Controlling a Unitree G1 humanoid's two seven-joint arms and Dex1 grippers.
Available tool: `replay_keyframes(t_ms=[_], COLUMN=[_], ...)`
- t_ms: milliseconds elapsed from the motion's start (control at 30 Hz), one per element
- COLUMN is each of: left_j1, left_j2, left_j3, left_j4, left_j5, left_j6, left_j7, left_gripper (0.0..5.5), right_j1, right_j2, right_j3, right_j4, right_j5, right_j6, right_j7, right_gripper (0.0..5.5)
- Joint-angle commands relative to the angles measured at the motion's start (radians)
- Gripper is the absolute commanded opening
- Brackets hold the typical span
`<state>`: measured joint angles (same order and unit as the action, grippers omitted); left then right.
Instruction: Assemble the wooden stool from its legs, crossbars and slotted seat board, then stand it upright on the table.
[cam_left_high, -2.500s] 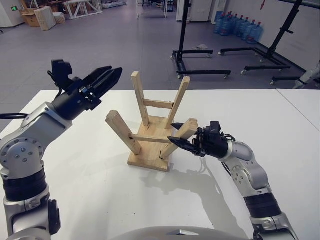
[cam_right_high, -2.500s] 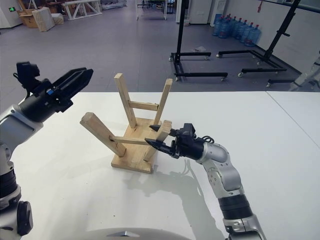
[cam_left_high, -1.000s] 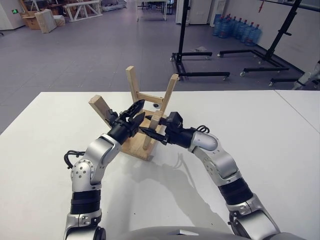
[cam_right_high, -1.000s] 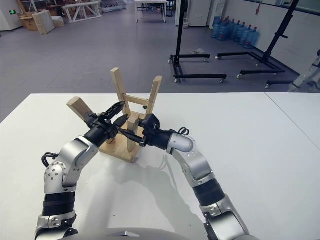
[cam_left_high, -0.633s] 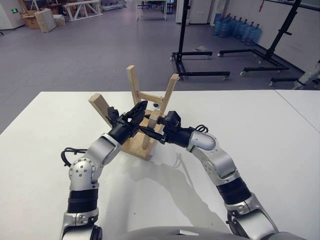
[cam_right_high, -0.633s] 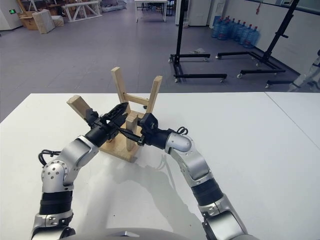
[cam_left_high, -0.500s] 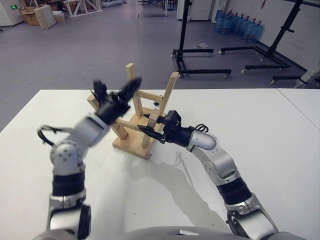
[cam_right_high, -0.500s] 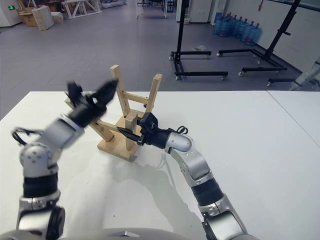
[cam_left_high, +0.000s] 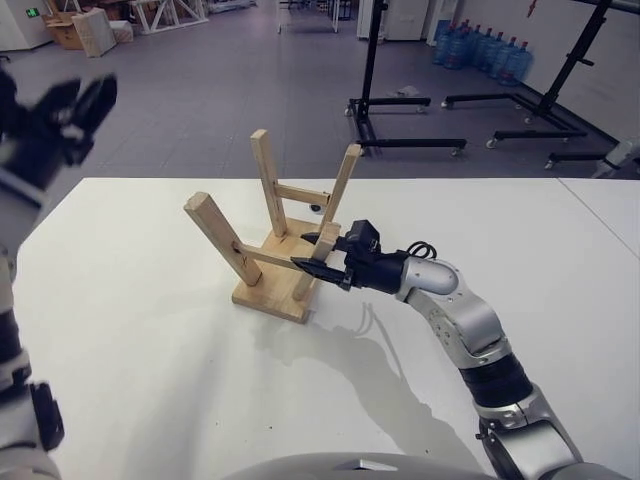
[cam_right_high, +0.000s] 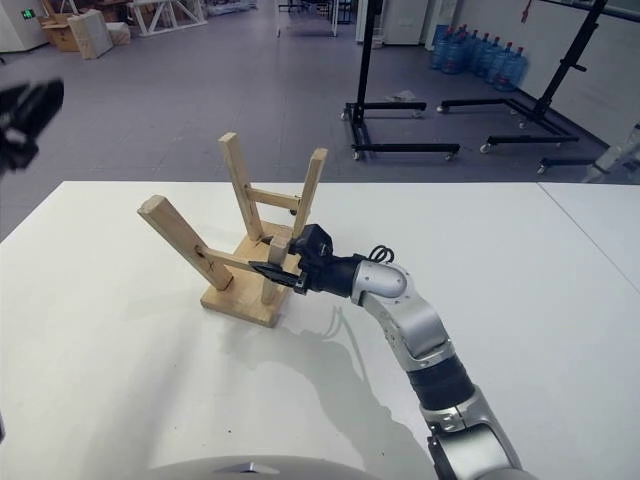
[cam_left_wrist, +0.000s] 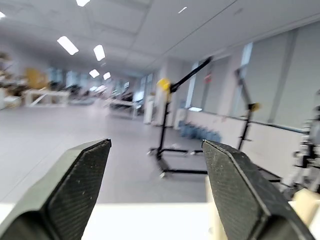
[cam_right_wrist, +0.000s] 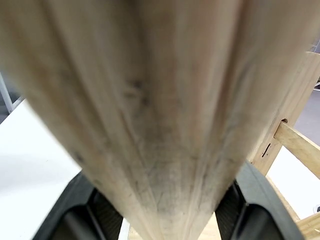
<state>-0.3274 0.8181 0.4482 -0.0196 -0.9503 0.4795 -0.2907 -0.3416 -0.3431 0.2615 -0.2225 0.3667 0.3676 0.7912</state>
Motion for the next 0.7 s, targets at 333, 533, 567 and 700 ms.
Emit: replay_keyframes(t_ms=[333,533,567,700], left_j1=[-0.039,0.044,0.053,0.065], left_j2=[-0.386,-0.453,-0.46,-0.472], left_j3=[-0.343,-0.417,-0.421,-0.43], left_j4=[0.102,-0.041,-0.053,-0.087], left_j5=[0.367,0.416,0.417,0.421], left_j6=[-0.181,-0.154,-0.146,-0.126], left_j7=[-0.146,-0.156,-0.152,-0.138], left_gripper=[3.35,3.35,3.35,3.35], right_j1=[-0.004,-0.089,-0.095,-0.097], right_j2=[-0.026,0.052,0.065,0.098], right_j3=[0.045,0.098,0.103,0.116], right_j4=[0.005,0.092,0.102,0.114], right_j5=[-0.004,-0.047,-0.052,-0.063], right_j6=[0.068,0.06,0.059,0.062], right_j7=[0.039,0.019,0.012,0.002], right_gripper=[2.06,2.06,2.06,2.06])
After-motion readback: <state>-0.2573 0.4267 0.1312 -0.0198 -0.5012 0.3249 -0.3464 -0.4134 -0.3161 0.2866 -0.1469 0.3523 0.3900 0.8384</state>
